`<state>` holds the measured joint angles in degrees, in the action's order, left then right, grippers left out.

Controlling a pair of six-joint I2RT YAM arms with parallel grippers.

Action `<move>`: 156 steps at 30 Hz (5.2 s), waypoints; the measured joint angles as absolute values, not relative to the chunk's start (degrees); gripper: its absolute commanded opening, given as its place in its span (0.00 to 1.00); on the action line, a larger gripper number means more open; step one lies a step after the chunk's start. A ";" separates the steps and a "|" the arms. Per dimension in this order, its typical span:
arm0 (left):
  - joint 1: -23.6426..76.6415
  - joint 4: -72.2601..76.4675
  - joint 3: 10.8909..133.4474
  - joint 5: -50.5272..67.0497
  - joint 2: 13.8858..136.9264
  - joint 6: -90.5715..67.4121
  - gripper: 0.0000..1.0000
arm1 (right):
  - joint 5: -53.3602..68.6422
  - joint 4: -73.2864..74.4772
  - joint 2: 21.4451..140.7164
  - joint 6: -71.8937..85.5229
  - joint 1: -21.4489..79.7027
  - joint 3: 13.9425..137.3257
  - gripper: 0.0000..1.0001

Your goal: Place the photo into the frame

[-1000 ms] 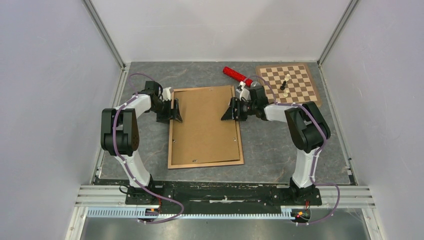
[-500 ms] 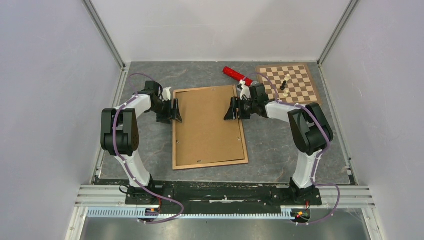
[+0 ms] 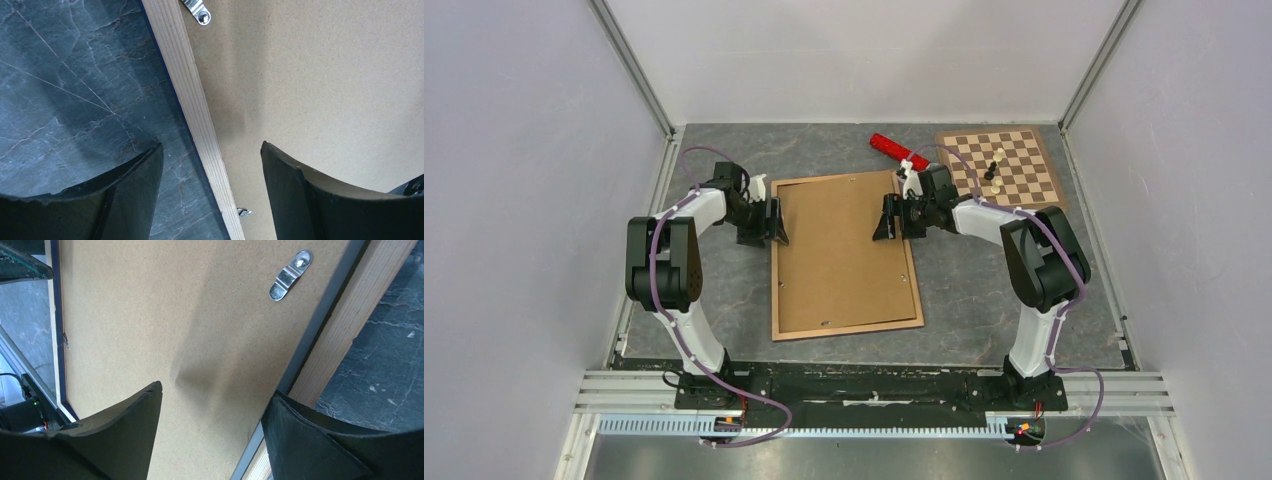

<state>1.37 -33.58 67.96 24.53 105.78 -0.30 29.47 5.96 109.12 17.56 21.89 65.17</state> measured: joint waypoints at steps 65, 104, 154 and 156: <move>1.37 -34.11 65.45 21.06 91.70 1.74 0.90 | 20.45 11.55 98.08 2.85 22.22 67.46 0.98; 1.37 -38.48 65.12 15.66 97.01 4.99 0.89 | 13.08 -0.69 103.83 -17.87 48.90 67.42 0.98; -2.39 -37.60 70.37 26.11 108.29 -0.30 0.51 | 8.45 -4.49 121.71 -12.08 54.89 80.84 0.87; -2.39 -37.52 70.37 26.59 108.36 -0.32 0.52 | 8.45 -4.45 121.78 -12.03 54.89 81.10 0.87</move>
